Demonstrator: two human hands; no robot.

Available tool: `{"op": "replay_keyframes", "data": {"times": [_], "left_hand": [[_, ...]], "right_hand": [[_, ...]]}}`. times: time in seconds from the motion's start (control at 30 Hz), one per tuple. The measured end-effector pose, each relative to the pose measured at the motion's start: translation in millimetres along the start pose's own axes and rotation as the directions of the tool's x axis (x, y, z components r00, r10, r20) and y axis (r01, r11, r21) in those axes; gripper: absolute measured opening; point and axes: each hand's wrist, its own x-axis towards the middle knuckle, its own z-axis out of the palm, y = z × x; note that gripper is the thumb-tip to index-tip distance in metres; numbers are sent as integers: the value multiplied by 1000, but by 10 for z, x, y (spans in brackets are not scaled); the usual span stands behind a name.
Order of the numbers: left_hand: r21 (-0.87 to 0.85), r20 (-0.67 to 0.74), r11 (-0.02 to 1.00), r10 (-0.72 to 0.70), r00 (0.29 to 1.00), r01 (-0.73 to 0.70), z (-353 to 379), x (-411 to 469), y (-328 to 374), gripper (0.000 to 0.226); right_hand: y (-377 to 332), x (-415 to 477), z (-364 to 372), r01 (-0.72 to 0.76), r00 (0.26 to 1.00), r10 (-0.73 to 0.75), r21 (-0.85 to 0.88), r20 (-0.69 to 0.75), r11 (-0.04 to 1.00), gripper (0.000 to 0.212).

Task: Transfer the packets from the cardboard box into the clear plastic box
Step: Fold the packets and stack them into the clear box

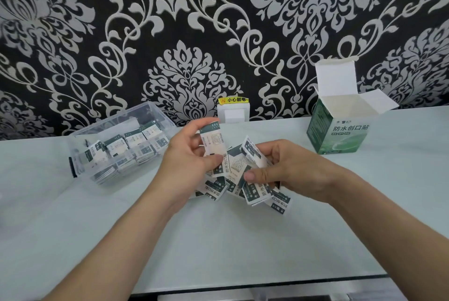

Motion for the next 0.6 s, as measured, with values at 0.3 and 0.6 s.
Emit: {"op": "replay_keyframes", "data": {"times": [0.3, 0.6], "left_hand": [[87, -32, 995, 41, 999, -38, 36, -5, -31, 60], [-46, -137, 999, -19, 990, 13, 117, -17, -73, 35]], "right_hand": [[-19, 82, 81, -23, 996, 10, -141, -92, 990, 26], [17, 152, 214, 76, 979, -82, -39, -188, 996, 19]]}}
